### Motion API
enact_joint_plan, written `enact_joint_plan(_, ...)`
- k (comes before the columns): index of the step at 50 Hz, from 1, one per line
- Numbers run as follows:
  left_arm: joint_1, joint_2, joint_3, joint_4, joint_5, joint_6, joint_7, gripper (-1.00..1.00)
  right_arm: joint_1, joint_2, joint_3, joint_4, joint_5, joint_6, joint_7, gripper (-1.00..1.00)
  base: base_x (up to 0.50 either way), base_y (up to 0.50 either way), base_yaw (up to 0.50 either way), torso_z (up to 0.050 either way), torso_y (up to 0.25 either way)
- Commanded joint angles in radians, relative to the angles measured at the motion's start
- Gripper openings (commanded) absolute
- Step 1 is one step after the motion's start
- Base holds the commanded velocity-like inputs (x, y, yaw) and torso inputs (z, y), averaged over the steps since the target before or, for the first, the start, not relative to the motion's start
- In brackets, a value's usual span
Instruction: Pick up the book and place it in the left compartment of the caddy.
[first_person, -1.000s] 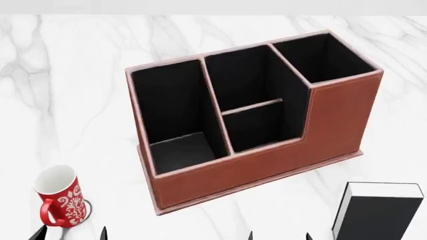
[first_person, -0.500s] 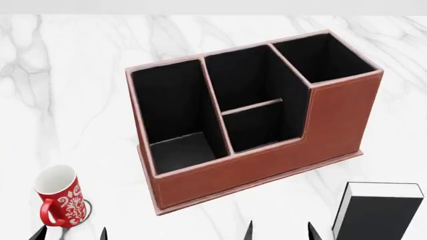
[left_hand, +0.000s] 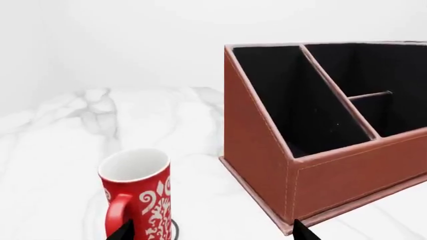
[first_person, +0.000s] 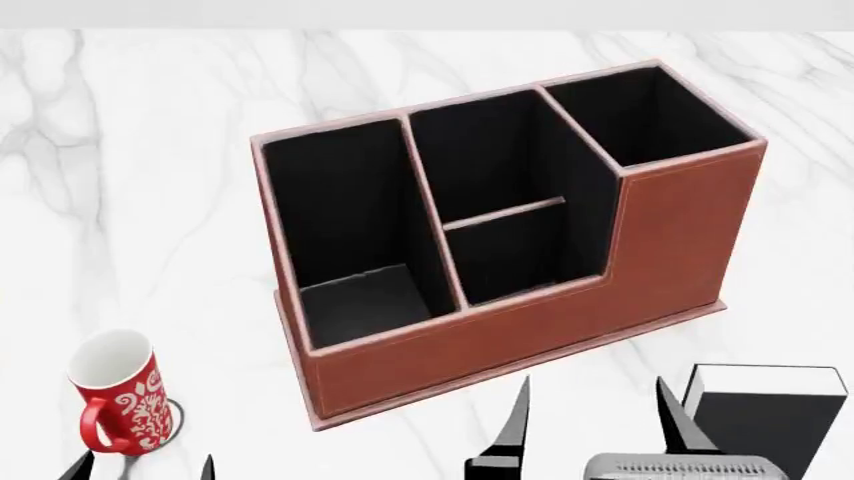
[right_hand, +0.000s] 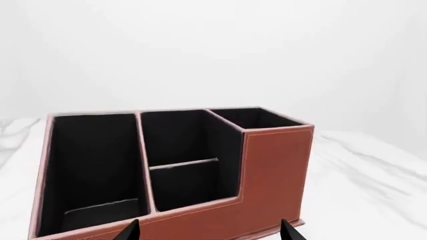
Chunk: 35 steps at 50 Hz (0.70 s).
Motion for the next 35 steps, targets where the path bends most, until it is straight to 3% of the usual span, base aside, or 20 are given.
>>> enact_joint_plan(1,-0.001,0.006,-0.008,0.0,0.005,0.0,0.009,1.0,0.009,-0.003,0.016,-0.028,0.005,0.046,-0.03,1.0,0.0,-0.5,0.0,0.0,0.0)
enact_joint_plan(8,-0.002,0.0,0.001,-0.001,-0.002,0.0,0.001,1.0,0.009,-0.001,0.013,-0.017,0.009,0.026,-0.024,1.0,0.0,-0.49,0.0,0.0,0.0)
enact_joint_plan(22,-0.005,-0.012,0.015,-0.004,-0.014,0.005,-0.012,1.0,0.019,0.001,-0.006,-0.007,0.01,0.038,-0.007,1.0,0.0,0.0,0.0,0.0,0.0)
enact_joint_plan(35,-0.005,-0.022,0.026,-0.002,-0.024,0.007,-0.023,1.0,0.021,0.008,-0.025,0.0,0.01,0.036,0.004,1.0,0.5,0.0,0.0,0.0,0.0)
